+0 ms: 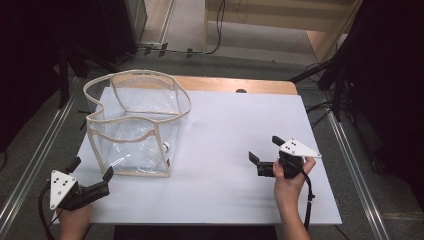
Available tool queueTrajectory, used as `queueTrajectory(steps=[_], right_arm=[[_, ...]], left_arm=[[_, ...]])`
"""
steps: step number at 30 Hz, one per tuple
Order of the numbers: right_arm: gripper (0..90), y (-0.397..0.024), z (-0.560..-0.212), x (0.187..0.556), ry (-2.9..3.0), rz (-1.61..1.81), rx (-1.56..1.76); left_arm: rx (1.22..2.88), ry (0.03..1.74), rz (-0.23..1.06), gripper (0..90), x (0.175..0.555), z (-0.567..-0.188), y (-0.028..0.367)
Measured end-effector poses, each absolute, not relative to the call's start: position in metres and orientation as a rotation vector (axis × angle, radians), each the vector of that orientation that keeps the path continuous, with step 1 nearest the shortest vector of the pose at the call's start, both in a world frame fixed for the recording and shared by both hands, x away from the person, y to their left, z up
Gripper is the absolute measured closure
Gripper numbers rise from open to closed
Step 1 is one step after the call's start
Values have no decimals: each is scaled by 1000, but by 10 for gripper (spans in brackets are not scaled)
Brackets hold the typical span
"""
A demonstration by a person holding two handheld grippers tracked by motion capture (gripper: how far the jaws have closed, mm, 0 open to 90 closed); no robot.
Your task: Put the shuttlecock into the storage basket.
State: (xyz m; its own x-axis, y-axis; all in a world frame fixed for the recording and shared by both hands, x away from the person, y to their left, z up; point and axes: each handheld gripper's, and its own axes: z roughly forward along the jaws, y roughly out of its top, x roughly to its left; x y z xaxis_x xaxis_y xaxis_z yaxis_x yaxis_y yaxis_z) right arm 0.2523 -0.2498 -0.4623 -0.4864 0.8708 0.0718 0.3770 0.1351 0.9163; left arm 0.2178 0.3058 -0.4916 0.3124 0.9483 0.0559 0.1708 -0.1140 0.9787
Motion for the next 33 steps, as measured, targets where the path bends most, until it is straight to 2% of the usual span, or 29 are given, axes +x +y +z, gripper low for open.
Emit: queueTrajectory(steps=[33], right_arm=[[0,-297,-489,223,1887,1275,1295]], left_arm=[[1550,1060,946,0,217,-492,305]])
